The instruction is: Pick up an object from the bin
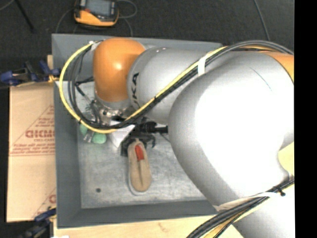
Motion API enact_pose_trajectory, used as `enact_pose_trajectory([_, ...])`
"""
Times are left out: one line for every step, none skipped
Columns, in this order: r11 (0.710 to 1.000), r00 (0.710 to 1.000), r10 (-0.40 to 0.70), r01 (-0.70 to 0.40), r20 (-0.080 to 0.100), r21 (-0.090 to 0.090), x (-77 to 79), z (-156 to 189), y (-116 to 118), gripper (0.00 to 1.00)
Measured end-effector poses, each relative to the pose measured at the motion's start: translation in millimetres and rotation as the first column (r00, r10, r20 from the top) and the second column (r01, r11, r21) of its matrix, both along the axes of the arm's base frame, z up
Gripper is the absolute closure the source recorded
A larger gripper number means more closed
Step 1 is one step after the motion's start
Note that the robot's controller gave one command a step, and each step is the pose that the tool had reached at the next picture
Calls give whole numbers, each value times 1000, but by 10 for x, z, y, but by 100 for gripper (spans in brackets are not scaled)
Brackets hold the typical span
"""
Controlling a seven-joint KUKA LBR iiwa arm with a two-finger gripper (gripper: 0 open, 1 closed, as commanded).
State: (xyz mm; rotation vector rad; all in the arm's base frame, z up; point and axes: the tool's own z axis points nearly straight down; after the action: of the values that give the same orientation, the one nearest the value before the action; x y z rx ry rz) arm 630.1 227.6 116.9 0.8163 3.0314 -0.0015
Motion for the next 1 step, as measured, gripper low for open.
enact_pose_trajectory([1000,1000,1,-1,2,1,4,170,6,100])
